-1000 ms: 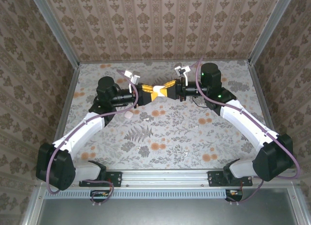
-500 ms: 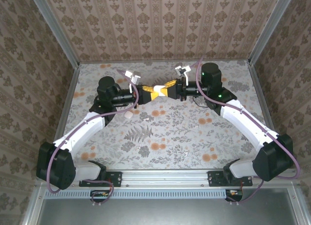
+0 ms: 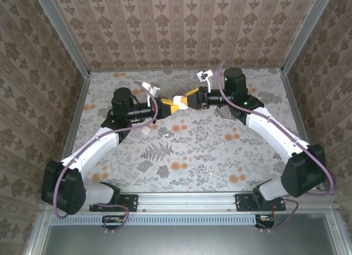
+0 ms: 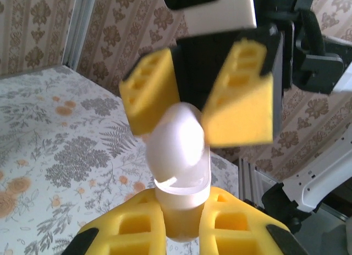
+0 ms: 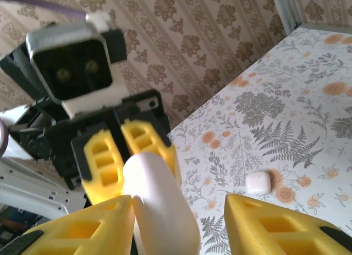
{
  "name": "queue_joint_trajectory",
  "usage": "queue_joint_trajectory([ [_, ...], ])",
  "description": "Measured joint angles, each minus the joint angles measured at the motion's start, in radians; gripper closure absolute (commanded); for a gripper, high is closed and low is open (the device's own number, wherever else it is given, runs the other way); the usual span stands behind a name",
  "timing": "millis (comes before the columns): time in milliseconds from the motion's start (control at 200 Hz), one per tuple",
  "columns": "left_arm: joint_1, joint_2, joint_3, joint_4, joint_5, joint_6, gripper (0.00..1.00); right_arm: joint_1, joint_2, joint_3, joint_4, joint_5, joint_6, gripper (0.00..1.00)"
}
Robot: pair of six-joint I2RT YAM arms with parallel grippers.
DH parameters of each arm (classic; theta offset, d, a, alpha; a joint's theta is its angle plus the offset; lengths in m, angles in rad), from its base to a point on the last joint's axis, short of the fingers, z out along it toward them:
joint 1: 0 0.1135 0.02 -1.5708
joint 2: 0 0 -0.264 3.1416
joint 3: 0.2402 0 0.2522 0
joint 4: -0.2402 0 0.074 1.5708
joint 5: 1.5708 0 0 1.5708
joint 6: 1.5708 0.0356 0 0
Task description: Insert the wireless bluetooth earbuds into the charging case
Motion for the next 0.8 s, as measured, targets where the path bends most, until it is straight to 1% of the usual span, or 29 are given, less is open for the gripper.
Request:
queue_joint_trajectory([
  [135,-0.006,-0.009,-0.003,-0.020,0.013,0.049,1.00,-0.027,0.030,0.009,-0.005,0.016,0.028,0.50],
  [450,0.003,-0.054,-0.032,-0.077,-0.033,0.134,1.00,-0.037,0.037,0.009,-0.037,0.025,0.078,0.46],
  [635,0.083,-0.120,-0.077,-0.129,-0.090,0.172,1.00,-0.037,0.011,0.009,-0.115,0.066,0.093,0.46],
  [800,0.158,-0.225,-0.151,-0.203,-0.171,0.208,1.00,-0.023,-0.076,-0.051,-0.152,0.170,0.116,0.48],
])
